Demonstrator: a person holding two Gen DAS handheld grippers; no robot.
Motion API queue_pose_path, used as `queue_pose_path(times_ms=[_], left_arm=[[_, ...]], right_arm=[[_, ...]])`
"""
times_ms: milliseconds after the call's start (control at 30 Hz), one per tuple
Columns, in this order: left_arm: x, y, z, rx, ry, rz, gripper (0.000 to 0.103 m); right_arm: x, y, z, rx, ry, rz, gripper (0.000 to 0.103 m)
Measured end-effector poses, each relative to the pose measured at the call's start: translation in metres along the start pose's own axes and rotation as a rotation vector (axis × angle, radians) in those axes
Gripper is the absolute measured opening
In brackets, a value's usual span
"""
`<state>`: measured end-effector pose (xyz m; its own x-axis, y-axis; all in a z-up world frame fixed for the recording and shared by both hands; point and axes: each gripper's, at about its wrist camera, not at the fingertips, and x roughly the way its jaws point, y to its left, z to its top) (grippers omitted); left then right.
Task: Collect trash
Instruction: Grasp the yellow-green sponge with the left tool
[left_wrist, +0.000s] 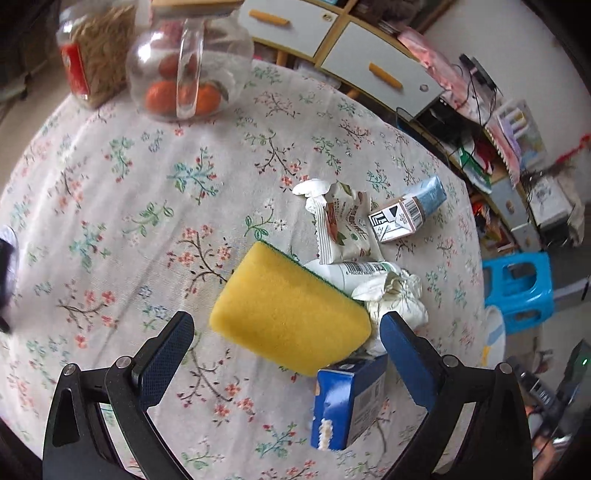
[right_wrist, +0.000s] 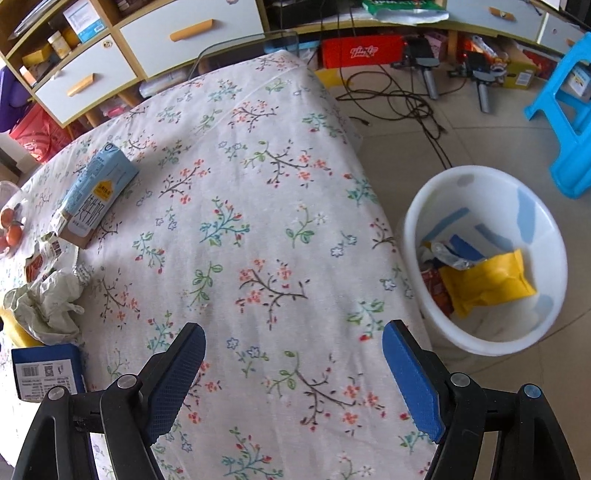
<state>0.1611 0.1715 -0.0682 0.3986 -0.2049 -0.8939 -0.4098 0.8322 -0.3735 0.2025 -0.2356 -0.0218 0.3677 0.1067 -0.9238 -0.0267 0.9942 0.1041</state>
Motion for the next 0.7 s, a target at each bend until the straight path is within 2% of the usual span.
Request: queue_pose_path(times_ms=[133, 300, 367, 500, 600, 700], left_arm=[[0.015, 0.01, 0.002, -0.103, 0.037, -0.064, 0.093], [0.015, 0.019, 0.005, -0.163, -0.005, -0.107, 0.072], [0.011, 0.02, 0.007, -0.151, -0.017, -0.115, 0.065], [-0.007, 0.013, 0.005, -0.101, -0.056, -0.135, 0.032], [-0.029, 0.002, 0.003, 0.001, -0.125, -0.088, 0.015], [-0.044, -0.003, -0.001, 0.088, -0.179, -0.037, 0.006]], right_arm=[[0.003, 0.007, 0.001, -0.007, 0.004, 0.003, 0.082], [0.007, 0.021, 0.001, -0.025, 0.01, 0.004, 0.082], [0.009, 0.027, 0.001, -0.036, 0.012, 0.009, 0.082], [0.013, 0.049, 0.001, -0.068, 0.015, 0.028, 0.082], [0.017, 0.07, -0.001, -0.103, 0.015, 0.046, 0.082], [0.023, 0.095, -0.003, -0.141, 0.021, 0.073, 0.082]])
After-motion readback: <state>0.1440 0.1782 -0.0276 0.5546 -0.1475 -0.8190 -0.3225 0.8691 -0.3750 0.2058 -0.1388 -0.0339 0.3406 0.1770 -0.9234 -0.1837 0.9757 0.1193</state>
